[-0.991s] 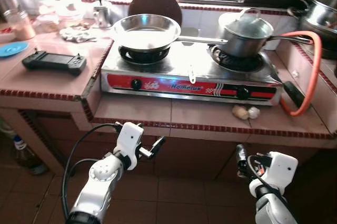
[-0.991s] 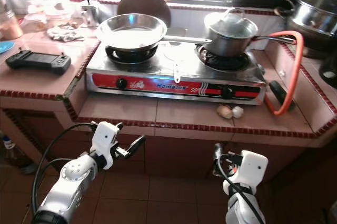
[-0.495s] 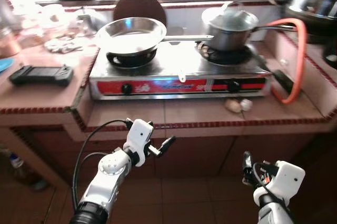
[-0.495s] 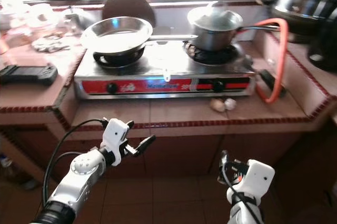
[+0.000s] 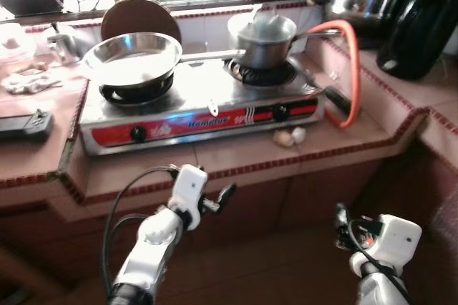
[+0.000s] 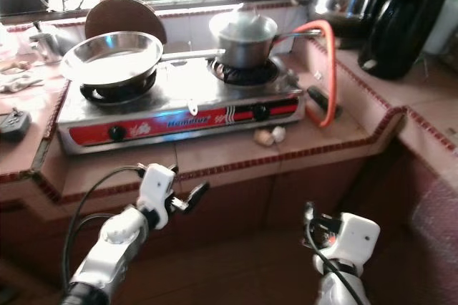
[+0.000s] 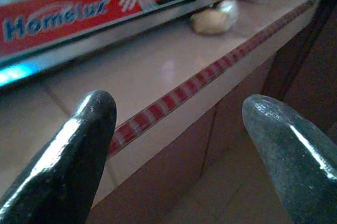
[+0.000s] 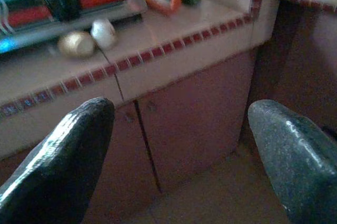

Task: Kitchen organization

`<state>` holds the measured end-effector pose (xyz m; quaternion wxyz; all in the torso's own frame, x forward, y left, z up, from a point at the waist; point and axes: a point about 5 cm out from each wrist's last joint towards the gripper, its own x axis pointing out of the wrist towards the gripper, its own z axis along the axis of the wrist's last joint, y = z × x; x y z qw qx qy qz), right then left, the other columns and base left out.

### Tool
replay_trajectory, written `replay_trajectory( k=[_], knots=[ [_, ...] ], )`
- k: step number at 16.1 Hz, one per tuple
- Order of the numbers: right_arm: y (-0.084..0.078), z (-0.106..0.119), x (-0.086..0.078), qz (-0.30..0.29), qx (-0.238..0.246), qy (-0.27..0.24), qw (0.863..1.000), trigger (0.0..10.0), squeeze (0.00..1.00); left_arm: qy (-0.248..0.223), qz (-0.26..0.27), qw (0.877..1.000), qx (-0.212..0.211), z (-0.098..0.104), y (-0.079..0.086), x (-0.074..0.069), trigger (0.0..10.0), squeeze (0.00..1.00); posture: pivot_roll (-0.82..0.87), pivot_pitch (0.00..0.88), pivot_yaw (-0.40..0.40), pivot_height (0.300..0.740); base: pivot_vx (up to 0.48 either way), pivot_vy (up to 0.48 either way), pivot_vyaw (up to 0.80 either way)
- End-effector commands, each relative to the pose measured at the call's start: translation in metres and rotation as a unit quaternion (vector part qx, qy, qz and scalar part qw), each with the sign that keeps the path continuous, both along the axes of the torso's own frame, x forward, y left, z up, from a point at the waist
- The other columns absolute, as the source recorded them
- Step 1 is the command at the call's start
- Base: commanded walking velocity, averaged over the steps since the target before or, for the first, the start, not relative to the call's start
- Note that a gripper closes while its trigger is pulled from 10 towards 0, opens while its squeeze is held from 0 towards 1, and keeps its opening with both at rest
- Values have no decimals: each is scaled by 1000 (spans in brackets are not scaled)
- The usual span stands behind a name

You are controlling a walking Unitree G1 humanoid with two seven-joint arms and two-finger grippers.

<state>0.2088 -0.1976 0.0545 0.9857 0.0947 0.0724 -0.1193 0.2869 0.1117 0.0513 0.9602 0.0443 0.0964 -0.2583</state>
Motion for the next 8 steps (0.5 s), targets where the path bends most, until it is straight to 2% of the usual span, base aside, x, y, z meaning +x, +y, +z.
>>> replay_trajectory(
  k=[1, 4, 8],
  knots=[
    [2, 0, 1, 15, -2, 5, 1000, 10000, 0, -12, 21, 1000, -3, 4, 6, 1, 10000, 0, -29, 0, -31, 740, 0, 0, -788],
    [6, -1, 1, 37, -2, 10, 999, 10000, 0, -25, 57, 998, 10, 3, 17, 0, 10000, 0, -16, 0, -46, 740, 0, 0, -777],
    [8, -1, 3, 52, -4, 11, 999, 10000, 0, -29, 51, 998, 18, 1, 22, -6, 10000, 0, -3, 0, -50, 740, 0, 0, -588]
  ],
)
